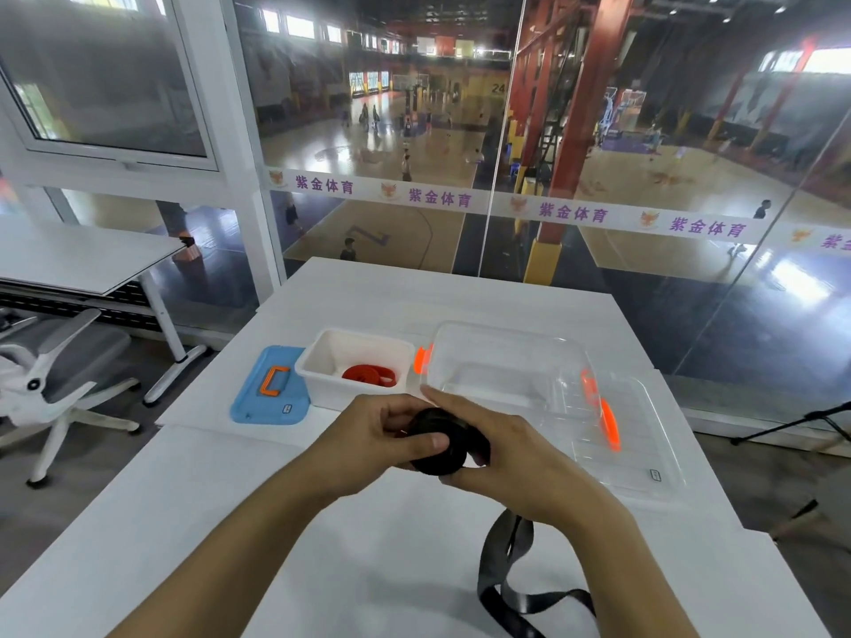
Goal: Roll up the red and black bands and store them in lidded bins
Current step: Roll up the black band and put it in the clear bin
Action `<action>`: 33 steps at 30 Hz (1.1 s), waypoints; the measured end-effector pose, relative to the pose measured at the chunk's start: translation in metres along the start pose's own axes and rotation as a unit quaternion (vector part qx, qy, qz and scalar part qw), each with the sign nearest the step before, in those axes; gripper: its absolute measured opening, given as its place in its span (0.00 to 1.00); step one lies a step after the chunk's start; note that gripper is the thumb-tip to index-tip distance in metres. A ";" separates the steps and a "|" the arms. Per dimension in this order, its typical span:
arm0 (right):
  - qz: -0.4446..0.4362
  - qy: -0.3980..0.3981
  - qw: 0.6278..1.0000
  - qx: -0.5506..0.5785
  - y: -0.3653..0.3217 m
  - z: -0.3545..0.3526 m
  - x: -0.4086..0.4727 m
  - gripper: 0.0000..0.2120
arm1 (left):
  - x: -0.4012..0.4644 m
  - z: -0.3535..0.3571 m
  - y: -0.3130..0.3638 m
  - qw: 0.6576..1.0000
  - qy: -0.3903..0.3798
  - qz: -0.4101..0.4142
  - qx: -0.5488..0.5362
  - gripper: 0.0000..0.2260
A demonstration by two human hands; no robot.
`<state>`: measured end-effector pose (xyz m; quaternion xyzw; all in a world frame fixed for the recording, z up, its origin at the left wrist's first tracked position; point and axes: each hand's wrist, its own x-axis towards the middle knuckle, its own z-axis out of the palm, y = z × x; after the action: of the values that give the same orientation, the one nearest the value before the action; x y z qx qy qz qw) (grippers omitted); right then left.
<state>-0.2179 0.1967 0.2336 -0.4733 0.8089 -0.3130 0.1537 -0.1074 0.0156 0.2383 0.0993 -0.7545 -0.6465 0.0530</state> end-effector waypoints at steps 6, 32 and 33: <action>0.083 0.089 0.990 0.078 0.010 0.005 -0.008 0.36 | 0.004 0.023 -0.006 0.991 0.097 0.022 -0.089 0.10; 0.019 0.000 0.998 -0.057 0.000 0.009 0.005 0.45 | 0.010 -0.004 -0.011 1.000 -0.015 -0.008 -0.021 0.13; 0.017 -0.016 0.997 -0.073 -0.003 0.008 0.005 0.45 | 0.011 -0.008 -0.008 0.999 -0.029 -0.007 0.013 0.13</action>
<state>-0.2139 0.1887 0.2296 -0.4747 0.8347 -0.2431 0.1371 -0.1155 0.0048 0.2308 0.0860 -0.7637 -0.6393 0.0252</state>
